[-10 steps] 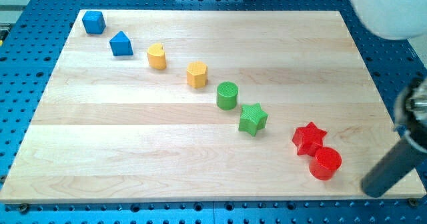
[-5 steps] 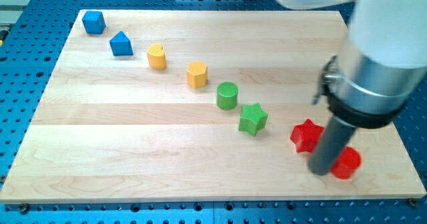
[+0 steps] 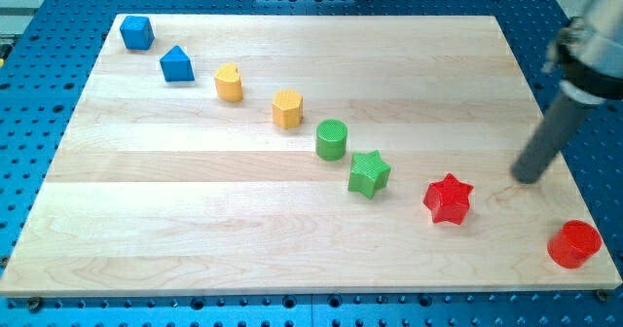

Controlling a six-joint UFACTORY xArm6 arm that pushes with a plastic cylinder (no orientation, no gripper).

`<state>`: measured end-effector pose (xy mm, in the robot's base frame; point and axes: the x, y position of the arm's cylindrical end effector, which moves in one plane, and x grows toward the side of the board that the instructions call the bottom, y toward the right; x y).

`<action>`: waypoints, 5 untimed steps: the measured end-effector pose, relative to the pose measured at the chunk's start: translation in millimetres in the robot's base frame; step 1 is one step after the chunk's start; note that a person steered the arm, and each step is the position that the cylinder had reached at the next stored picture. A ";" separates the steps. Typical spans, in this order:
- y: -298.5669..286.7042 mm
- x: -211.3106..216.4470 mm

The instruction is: Move the red blocks diagonal to the green blocks

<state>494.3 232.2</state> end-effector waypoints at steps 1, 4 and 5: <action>-53.1 1.4; -78.7 36.6; -92.9 39.4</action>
